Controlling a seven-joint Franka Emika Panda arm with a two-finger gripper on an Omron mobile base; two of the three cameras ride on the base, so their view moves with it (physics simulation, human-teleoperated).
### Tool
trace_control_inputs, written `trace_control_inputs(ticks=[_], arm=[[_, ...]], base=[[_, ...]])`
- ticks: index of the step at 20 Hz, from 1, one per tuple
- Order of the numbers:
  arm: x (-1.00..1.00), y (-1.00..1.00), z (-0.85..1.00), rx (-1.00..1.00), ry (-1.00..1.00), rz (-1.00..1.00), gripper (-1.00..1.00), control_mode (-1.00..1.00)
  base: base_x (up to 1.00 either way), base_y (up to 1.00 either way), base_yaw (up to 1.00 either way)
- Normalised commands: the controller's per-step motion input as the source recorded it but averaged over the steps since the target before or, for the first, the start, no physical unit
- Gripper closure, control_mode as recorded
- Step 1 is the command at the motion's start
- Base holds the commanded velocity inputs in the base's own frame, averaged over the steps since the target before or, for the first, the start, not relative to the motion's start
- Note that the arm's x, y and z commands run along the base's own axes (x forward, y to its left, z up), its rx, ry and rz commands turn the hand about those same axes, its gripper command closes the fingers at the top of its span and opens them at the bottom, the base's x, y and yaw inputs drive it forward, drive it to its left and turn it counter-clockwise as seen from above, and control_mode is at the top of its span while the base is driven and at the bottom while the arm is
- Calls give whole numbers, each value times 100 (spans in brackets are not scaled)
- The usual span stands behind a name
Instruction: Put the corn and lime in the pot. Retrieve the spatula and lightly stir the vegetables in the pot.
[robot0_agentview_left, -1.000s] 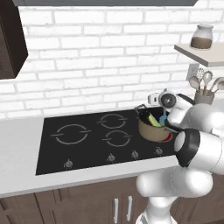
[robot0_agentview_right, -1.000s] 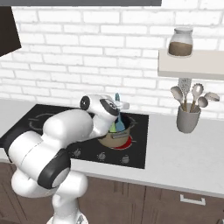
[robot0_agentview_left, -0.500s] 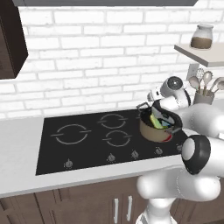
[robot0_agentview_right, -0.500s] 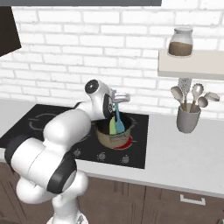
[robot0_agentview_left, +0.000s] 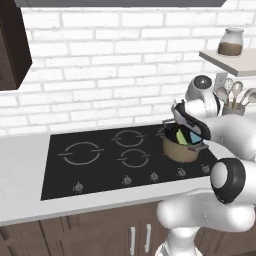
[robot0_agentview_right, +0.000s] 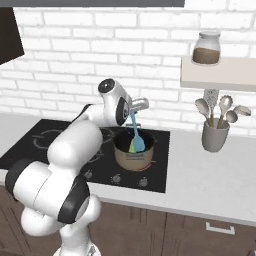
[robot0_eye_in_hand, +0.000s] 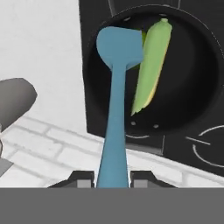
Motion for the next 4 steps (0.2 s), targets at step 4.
trace_control_inputs(ticks=[4], arm=[[0, 20, -1, -8, 10, 9, 100, -100]], base=[[0, 0, 0]])
